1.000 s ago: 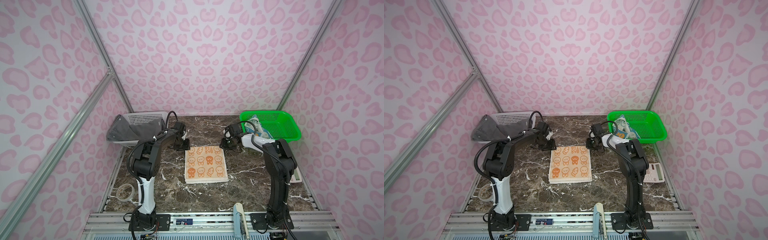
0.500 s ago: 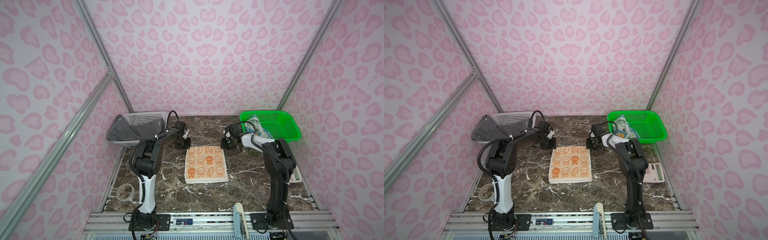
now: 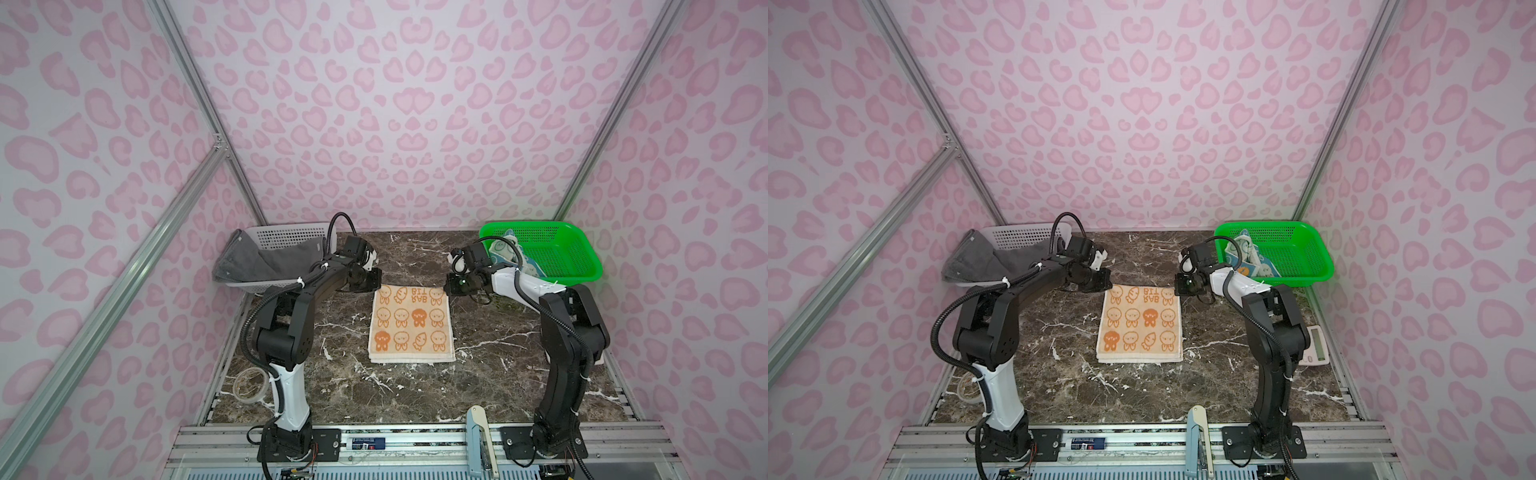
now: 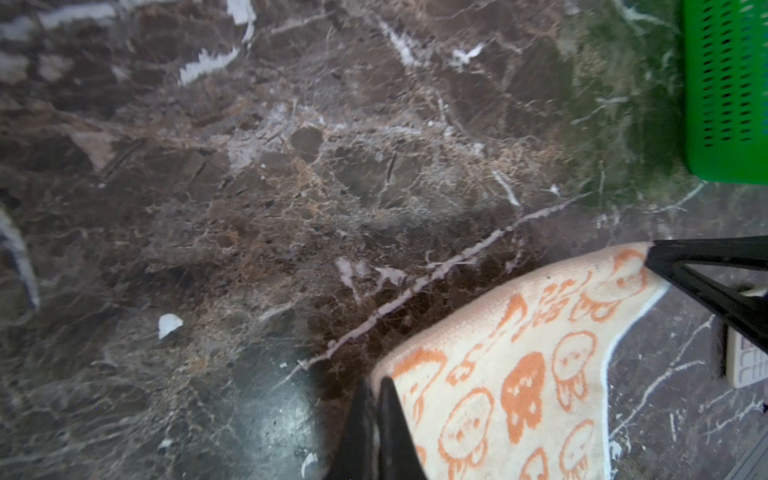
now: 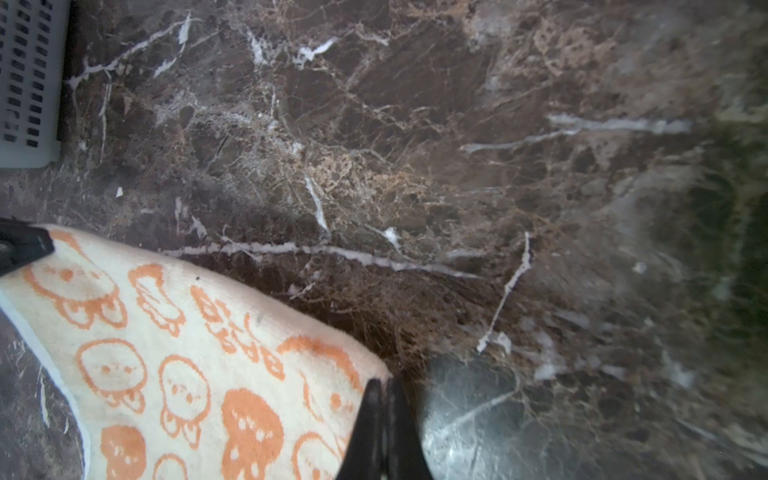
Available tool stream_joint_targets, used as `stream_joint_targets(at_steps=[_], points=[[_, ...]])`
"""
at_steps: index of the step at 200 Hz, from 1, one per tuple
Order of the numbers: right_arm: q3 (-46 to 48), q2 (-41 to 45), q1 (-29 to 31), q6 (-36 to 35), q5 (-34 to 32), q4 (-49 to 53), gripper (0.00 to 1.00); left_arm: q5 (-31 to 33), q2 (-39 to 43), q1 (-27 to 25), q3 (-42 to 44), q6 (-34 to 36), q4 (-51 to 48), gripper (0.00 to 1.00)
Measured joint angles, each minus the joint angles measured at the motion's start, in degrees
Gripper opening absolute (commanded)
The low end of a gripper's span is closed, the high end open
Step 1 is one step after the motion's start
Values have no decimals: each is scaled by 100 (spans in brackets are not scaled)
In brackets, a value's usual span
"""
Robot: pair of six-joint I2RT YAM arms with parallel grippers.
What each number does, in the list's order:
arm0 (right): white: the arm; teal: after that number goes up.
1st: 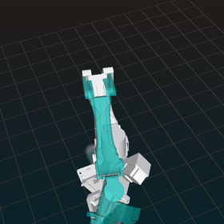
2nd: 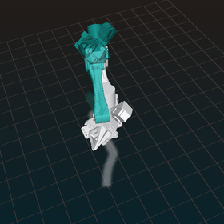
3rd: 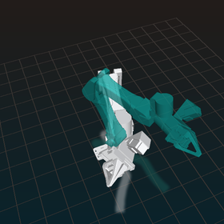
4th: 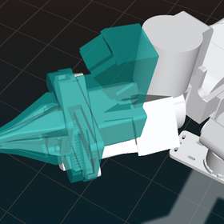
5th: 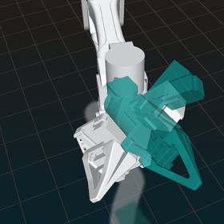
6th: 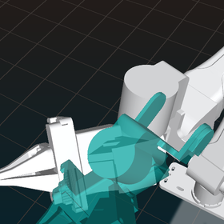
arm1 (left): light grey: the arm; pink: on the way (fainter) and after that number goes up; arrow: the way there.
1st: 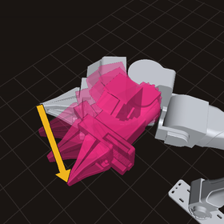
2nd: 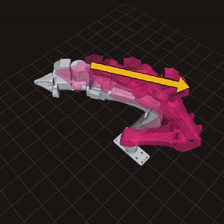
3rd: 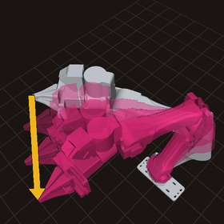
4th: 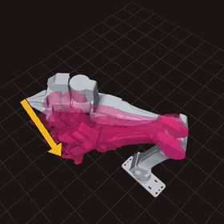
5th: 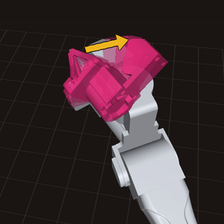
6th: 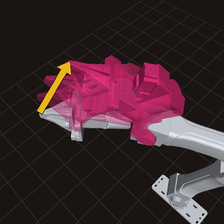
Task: Fold and stack the towels
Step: 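Lift the far edge with both grippers and fold it toward the robot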
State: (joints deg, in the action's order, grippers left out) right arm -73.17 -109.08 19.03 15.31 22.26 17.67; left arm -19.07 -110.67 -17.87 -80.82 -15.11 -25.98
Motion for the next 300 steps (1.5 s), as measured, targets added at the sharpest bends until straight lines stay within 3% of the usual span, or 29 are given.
stream_joint_targets(at_steps=[63, 133, 236, 250, 300], points=[[1550, 1283, 168, -280, 52, -702, 0, -177, 914, -260, 1193, 420, 356, 3], [2623, 2365, 728, -682, -243, -1014, 0, -68, 1987, -387, 2221, 588, 483, 3], [3681, 3104, 1154, -901, -566, -1298, 0, -66, 2651, -542, 3147, 463, 638, 5], [3779, 3156, 1220, -905, -568, -1346, 12, -63, 2680, -551, 3215, 457, 640, 9], [4118, 3506, 1349, -879, -549, -1346, 37, -46, 2962, -664, 3646, 162, 634, 30]])
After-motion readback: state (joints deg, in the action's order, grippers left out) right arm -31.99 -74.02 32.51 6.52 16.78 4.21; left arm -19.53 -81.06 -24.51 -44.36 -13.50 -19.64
